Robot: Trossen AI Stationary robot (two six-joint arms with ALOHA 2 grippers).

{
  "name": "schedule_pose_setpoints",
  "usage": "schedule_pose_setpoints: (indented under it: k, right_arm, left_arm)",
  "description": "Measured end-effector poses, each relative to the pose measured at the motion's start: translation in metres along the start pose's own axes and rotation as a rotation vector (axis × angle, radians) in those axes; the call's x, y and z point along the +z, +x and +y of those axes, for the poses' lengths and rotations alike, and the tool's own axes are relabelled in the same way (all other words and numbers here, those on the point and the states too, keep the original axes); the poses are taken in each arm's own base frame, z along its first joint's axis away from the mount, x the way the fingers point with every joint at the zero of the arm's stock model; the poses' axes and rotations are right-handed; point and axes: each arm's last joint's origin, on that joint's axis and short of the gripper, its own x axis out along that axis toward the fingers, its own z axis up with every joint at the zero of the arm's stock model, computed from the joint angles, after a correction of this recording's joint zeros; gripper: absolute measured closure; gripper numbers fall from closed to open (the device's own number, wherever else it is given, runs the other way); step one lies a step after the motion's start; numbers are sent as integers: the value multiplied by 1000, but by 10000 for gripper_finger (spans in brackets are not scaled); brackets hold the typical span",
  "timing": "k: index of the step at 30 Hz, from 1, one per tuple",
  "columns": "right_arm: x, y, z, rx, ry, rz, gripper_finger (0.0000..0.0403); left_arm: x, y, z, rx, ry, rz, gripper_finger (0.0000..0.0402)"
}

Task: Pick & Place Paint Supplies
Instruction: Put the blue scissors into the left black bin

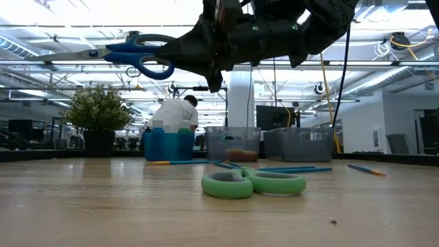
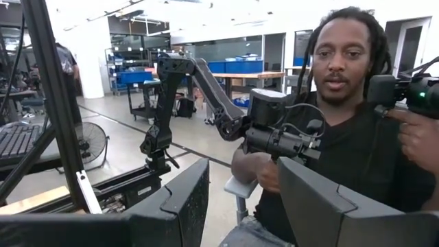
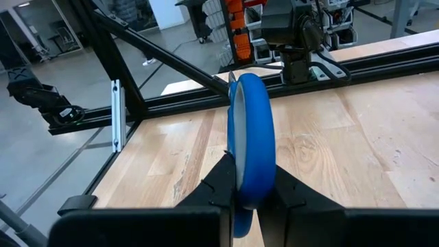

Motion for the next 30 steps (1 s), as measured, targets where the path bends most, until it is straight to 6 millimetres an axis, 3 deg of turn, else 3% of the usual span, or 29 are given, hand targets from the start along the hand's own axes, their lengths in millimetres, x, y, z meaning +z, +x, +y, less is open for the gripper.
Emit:
schedule_pose_setpoints:
  k: [30]
  right_arm:
    - [0, 0, 0, 0, -7, 2, 384]
  left_arm:
    - [-7, 0, -1, -6, 20, 73, 220]
